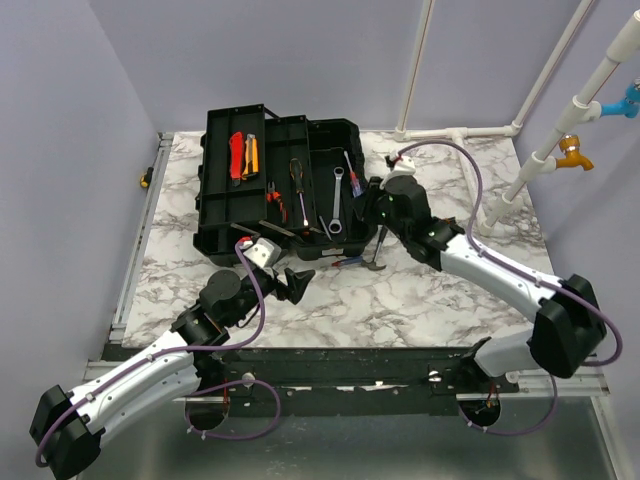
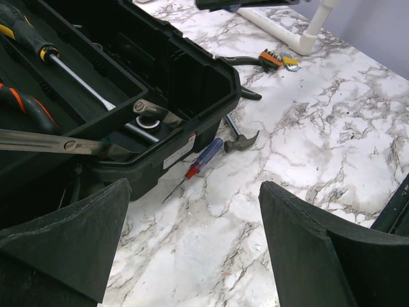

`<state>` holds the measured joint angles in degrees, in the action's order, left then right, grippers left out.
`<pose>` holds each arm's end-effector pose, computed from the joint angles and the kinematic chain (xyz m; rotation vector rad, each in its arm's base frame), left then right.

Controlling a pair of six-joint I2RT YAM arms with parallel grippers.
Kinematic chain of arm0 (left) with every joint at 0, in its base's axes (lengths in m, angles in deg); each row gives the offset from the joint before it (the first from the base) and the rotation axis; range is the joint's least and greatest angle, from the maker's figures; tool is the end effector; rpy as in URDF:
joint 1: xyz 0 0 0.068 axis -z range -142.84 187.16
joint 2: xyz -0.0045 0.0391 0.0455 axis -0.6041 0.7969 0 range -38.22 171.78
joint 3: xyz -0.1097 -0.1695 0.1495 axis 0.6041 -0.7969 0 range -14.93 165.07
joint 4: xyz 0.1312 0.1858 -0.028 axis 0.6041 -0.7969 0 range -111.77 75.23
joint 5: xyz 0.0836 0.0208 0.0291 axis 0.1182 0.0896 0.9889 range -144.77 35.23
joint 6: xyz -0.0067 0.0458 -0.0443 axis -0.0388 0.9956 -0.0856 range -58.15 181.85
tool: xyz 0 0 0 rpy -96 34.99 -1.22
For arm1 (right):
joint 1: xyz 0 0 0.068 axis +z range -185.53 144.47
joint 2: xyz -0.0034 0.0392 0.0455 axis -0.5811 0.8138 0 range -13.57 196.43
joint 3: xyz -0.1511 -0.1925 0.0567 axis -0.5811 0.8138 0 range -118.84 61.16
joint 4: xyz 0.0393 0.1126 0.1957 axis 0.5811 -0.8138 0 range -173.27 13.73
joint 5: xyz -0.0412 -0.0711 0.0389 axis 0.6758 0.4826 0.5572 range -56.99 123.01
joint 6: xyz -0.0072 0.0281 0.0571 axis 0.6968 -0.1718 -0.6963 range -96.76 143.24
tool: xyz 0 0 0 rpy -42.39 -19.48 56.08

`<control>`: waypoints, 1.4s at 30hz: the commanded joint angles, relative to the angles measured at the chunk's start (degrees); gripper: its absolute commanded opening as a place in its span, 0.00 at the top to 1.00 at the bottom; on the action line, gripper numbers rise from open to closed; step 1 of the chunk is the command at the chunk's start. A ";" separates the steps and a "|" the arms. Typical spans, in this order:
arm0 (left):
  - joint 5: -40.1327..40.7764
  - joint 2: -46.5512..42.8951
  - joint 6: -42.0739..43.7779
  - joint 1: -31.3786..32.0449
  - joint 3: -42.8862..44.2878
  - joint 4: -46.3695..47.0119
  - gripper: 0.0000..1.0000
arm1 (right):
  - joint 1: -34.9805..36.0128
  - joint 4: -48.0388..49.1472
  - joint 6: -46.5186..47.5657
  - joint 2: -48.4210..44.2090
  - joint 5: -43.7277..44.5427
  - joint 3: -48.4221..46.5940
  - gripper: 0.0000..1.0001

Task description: Pack the tool kit

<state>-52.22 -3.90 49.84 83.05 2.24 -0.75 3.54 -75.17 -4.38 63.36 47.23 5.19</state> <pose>0.1146 -0.1151 0.2383 0.4548 1.6144 -0.7356 0.2391 0.1783 0.2882 -0.0244 1.9444 0.5458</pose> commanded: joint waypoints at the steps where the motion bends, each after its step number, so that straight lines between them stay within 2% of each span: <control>1: -0.01 -0.81 0.14 0.26 -0.02 0.30 0.15 | 0.48 0.53 -1.62 6.41 -1.29 -6.43 0.87; 7: 0.00 -1.28 0.14 0.29 -0.12 0.23 0.15 | 0.48 1.52 -2.45 11.71 -3.76 -10.93 0.88; 10: 0.18 -2.09 -0.01 0.33 -0.28 0.02 0.15 | 0.48 3.80 -1.03 12.42 -10.54 -12.29 0.93; 12: 0.45 -3.19 -0.78 0.32 0.37 -1.03 0.15 | 0.50 4.55 -1.35 13.03 -13.42 -13.50 0.94; 15: 4.51 -5.45 -4.87 0.26 6.51 -8.12 0.15 | 0.57 4.47 -2.91 14.46 -13.87 -15.82 0.94; 19: 15.50 -7.05 -10.56 0.13 18.07 -23.72 0.15 | 1.03 4.06 -4.79 18.73 -17.20 -20.46 0.94; 23: 24.68 -8.21 -12.64 -0.27 26.85 -34.35 0.07 | 3.07 1.62 -6.57 23.87 -14.75 -26.82 0.94; 29: 30.25 -10.80 -12.54 -0.52 33.02 -41.57 0.03 | 4.93 -4.40 -10.63 30.67 -8.47 -34.77 0.93; 36: 30.25 -13.98 -11.13 -0.61 34.67 -45.19 0.03 | 5.93 -5.61 -11.40 34.60 -7.58 -38.43 0.90; 42: 26.46 -17.24 -8.00 -0.54 35.51 -46.17 0.03 | 7.27 -4.92 -12.15 35.14 -6.54 -40.21 0.90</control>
<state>-24.07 -18.76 39.15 82.66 35.40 -44.59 9.42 -80.72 -15.41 98.79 38.31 -33.08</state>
